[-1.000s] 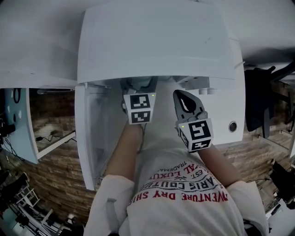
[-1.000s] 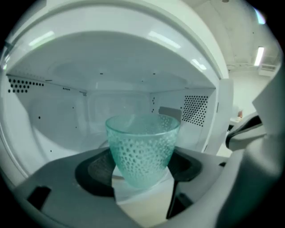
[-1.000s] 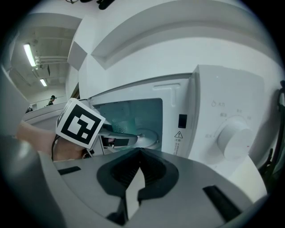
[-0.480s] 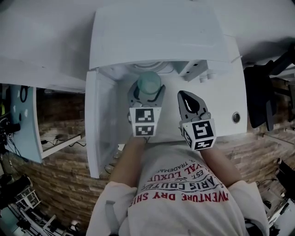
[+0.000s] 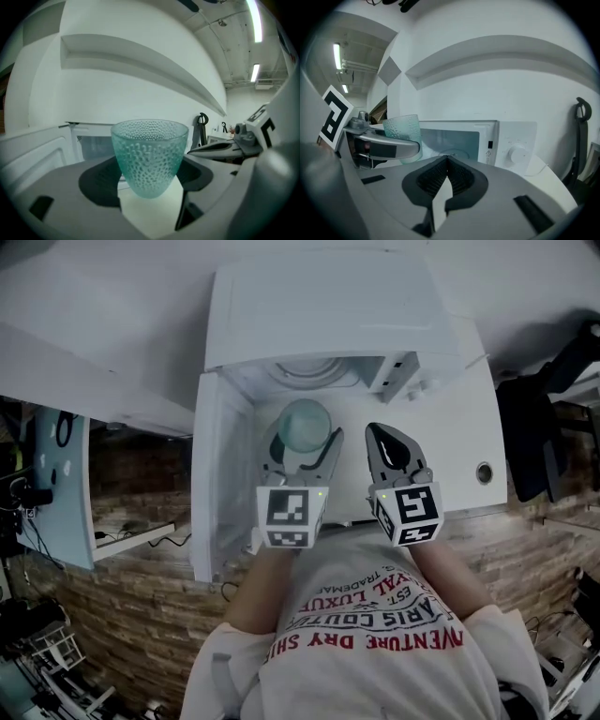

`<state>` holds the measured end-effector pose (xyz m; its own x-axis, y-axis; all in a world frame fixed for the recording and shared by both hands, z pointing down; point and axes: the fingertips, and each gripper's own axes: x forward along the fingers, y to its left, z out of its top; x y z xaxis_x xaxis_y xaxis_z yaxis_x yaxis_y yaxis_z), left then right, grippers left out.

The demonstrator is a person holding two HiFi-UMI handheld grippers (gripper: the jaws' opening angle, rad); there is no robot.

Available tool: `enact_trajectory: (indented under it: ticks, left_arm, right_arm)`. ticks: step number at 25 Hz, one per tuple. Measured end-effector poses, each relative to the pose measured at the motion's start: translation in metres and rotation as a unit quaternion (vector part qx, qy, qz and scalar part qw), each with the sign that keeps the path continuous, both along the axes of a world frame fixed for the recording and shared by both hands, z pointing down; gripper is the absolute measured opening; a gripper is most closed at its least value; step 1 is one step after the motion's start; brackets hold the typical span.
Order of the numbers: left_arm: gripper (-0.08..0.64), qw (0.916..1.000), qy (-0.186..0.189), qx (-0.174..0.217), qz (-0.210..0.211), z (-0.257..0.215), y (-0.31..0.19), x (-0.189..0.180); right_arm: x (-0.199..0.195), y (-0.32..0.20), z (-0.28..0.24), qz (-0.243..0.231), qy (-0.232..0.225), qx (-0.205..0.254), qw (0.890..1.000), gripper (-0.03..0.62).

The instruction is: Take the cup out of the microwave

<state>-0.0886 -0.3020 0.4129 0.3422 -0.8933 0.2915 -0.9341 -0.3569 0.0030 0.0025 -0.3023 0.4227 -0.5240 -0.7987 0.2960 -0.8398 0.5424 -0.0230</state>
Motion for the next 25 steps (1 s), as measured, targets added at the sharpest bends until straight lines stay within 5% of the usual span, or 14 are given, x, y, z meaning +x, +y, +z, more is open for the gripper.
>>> enact_trajectory:
  ticks: [18, 25]
  left_arm:
    - [0.359, 0.9979, -0.01, 0.063, -0.009, -0.064, 0.023, -0.008]
    - [0.359, 0.9982, -0.01, 0.059, -0.006, -0.062, 0.02, -0.009]
  right_arm:
    - [-0.013, 0.016, -0.091, -0.019, -0.058, 0.147, 0.987, 0.009]
    - [-0.016, 0.014, -0.093, -0.02, -0.052, 0.148, 0.987, 0.009]
